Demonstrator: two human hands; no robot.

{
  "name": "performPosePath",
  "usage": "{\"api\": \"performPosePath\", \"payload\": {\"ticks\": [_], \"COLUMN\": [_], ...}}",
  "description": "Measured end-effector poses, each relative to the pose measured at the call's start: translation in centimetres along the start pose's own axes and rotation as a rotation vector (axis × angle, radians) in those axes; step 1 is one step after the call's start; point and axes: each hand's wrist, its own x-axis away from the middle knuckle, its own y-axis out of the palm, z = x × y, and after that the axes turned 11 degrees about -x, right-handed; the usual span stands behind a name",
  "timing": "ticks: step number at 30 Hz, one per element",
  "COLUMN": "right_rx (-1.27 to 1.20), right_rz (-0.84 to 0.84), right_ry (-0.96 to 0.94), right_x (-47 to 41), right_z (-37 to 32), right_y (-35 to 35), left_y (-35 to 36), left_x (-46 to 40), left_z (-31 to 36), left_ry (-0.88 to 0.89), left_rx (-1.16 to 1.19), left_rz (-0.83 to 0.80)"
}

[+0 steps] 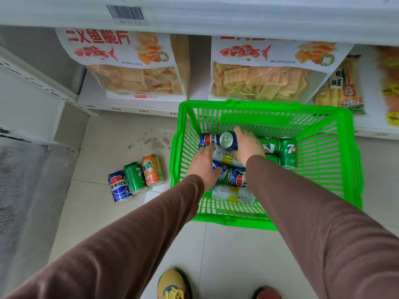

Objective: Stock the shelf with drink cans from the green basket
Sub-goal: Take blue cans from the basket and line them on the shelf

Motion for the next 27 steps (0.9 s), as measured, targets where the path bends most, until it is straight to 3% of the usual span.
{"api": "performPosePath", "payload": {"ticks": [8,16,21,27], "right_rx": [-0.717,-0.857,-0.955,-0.977], "right_rz": [0.146,0.167,0.225,0.28], "right_ry": [0.148,0.061,-0.107,-0.305], "right_x": [8.9,21.2,28.1,31.7], "right_z": [-4.2,-18.2,-29.2,-38.5], "right_y": [-9.3,-30.2,-44.1,-55.5], "left_y": [-8.4,-30.3,-44.6,-56.5], "left_x": [6.1,18.7,26.6,32.2], "left_z": [3.3,12.1,16.3,18.9], "left_ry": [-0.041,0.056,0.19,0.374], "left_rx": [0.069,0.14,0.182,0.228], "left_rz": [0.008,0.079,0.197,0.327]}}
